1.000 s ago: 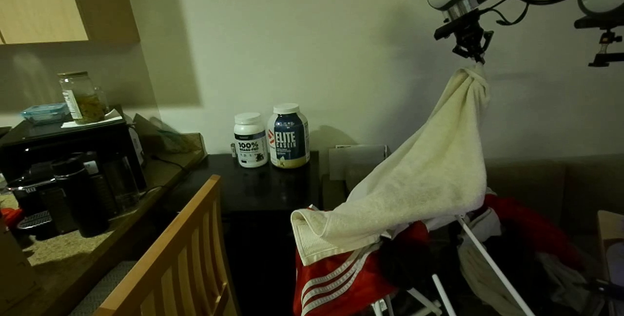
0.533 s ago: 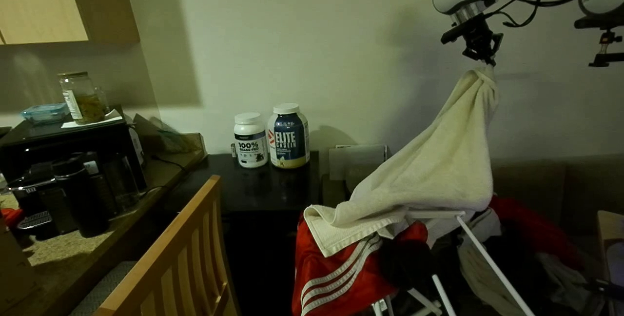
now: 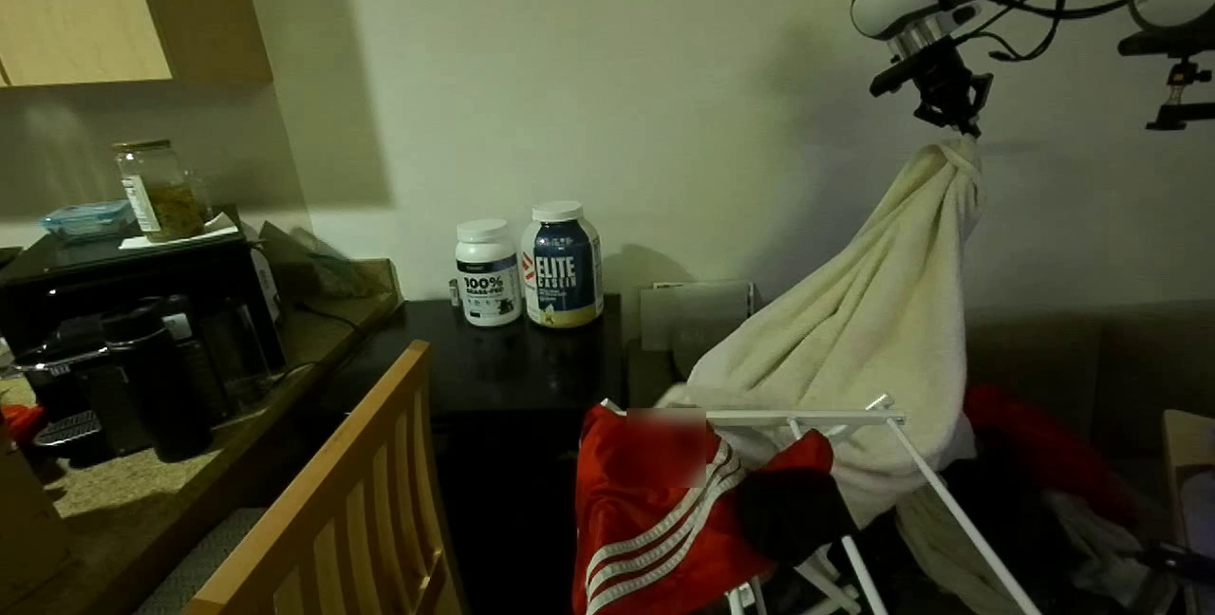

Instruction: Take the towel off of the rack

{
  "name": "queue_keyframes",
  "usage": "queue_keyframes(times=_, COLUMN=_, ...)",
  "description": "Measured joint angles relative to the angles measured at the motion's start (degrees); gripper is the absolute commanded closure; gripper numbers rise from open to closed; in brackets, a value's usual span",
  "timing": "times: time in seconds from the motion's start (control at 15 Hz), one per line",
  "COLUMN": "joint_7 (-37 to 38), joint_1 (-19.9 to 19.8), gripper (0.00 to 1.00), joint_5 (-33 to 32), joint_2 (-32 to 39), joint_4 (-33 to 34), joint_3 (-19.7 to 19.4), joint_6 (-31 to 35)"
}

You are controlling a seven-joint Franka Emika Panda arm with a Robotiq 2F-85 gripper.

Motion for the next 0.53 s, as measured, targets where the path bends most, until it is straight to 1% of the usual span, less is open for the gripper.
queue_keyframes(times=0.27, joint_7=0.0, joint_1=0.43, gripper=0.99, joint_5=0.02, joint_2=-0.02, joint_4=-0.02, joint_3=0.49, joint_6=1.36)
queue_keyframes(times=0.33, joint_7=0.0, joint_1=0.7, gripper=0.9, joint_5=0.02, joint_2=-0.06, joint_4=-0.01, joint_3=0.7, joint_6=2.12)
queue_keyframes(times=0.4, joint_7=0.0, joint_1=1.07, gripper=0.69, joint_5=0.02, joint_2=-0.11, joint_4=0.01, joint_3=0.89, joint_6=2.9)
queue_keyframes(times=0.47, joint_7=0.0, joint_1=1.47, gripper=0.64, joint_5=0.02, joint_2=-0.16, joint_4=0.08, joint_3=1.2, joint_6=3.59)
queue_keyframes(times=0.53, joint_7=0.0, joint_1=1.97, gripper=0.57, joint_5=-0.03, joint_2=-0.23, joint_4=0.29, joint_3=1.43, joint_6=4.26)
